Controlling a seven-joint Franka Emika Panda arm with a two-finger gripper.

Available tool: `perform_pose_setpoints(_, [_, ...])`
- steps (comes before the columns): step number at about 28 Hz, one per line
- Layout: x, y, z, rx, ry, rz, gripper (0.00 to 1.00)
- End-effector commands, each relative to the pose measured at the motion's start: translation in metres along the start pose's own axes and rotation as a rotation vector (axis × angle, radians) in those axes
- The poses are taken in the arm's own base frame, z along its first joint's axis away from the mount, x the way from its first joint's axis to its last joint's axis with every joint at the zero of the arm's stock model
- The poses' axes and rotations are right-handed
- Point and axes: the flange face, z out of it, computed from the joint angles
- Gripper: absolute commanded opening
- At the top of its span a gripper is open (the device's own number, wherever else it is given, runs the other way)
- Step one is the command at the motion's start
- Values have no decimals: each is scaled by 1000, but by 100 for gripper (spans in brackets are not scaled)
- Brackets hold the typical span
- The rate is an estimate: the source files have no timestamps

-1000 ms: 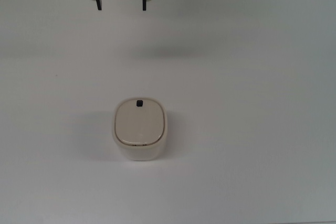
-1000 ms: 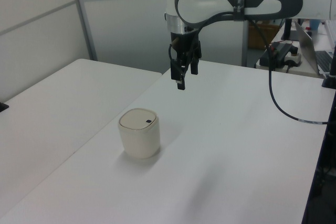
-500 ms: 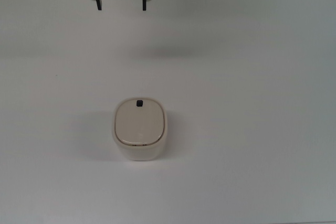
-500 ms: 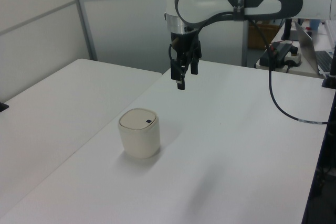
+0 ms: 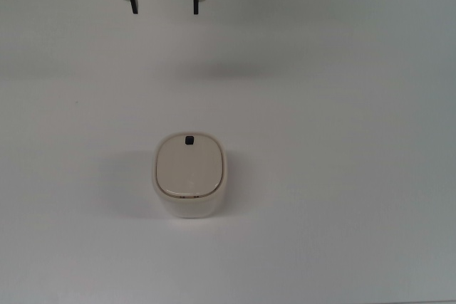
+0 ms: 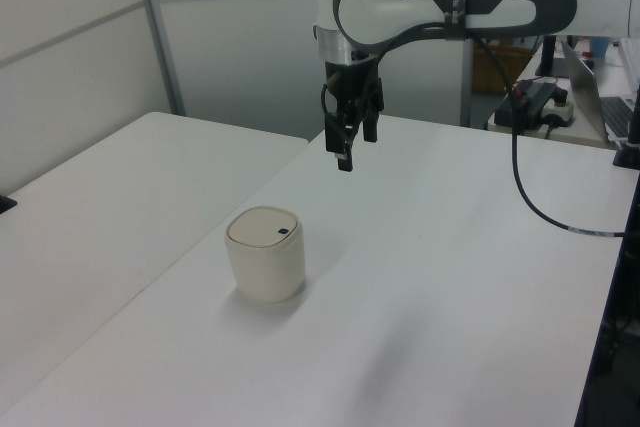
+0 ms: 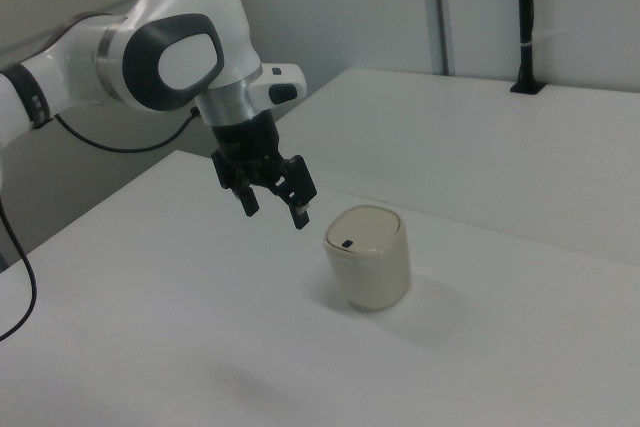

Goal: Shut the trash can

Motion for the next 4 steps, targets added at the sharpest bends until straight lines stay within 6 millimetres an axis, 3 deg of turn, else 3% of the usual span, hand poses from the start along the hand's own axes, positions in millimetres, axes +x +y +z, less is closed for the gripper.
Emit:
perform_pose_setpoints(1, [-2,2,-1,4,7,-4,100])
perform_pose_setpoints(4, [-2,2,-1,4,7,-4,100])
